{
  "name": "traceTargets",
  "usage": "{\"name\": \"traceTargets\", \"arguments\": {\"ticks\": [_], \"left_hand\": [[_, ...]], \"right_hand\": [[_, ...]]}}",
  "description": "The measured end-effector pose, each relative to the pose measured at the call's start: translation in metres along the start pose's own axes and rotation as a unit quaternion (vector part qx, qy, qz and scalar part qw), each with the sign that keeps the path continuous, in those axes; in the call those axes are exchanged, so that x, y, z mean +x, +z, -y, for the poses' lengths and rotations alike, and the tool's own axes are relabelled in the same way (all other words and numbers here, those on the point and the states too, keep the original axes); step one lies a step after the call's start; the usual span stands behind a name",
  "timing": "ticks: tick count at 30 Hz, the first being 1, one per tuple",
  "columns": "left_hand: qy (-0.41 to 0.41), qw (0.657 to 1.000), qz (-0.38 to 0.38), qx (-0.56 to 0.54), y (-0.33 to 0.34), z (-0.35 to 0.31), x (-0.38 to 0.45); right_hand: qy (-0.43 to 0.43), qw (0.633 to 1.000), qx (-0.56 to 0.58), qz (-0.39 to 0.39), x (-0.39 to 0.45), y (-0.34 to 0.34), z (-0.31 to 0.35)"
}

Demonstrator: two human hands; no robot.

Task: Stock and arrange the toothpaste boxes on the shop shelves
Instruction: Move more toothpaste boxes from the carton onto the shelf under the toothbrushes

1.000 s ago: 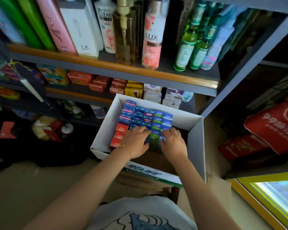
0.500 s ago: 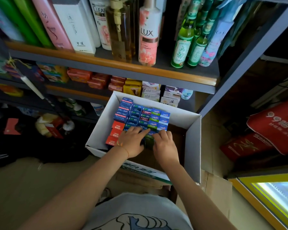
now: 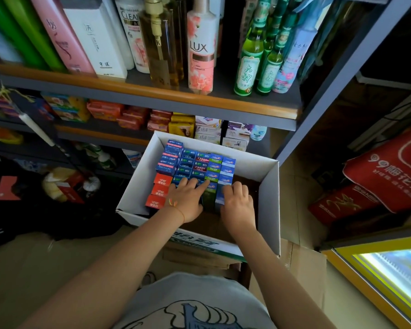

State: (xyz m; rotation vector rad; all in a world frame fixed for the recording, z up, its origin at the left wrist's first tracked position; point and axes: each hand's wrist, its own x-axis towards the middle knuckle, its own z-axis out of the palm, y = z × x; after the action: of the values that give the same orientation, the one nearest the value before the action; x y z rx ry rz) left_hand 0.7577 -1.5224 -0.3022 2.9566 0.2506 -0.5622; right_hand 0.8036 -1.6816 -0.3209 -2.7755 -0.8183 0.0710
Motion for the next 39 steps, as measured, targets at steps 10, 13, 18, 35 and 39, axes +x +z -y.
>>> {"name": "traceTargets", "arguments": {"ticks": [10,13,18,35,39], "left_hand": [[0.024,0.998,0.042,-0.028,-0.014,0.006,0.002],[0.032,0.979,0.026,-0.198,-0.030,0.008,-0.004],[0.032,0.892,-0.042,-0.448,-0.051,-0.006,-0.017],[-0.157,0.666,0.065,-0.726,-0.051,-0.011,-0.004],[-0.171,0.659,0.080,-0.728,-0.036,-0.013,-0.002]], "right_hand": [[0.010,0.985,0.154,0.078,0.018,-0.051,-0.007],[0.021,0.964,0.257,0.058,0.029,-0.075,-0.010],[0.046,0.880,0.472,0.027,0.045,-0.099,-0.009],[-0.006,0.997,0.061,-0.036,0.020,0.001,-0.031],[0.012,0.998,0.065,-0.001,0.018,-0.003,-0.032]]}}
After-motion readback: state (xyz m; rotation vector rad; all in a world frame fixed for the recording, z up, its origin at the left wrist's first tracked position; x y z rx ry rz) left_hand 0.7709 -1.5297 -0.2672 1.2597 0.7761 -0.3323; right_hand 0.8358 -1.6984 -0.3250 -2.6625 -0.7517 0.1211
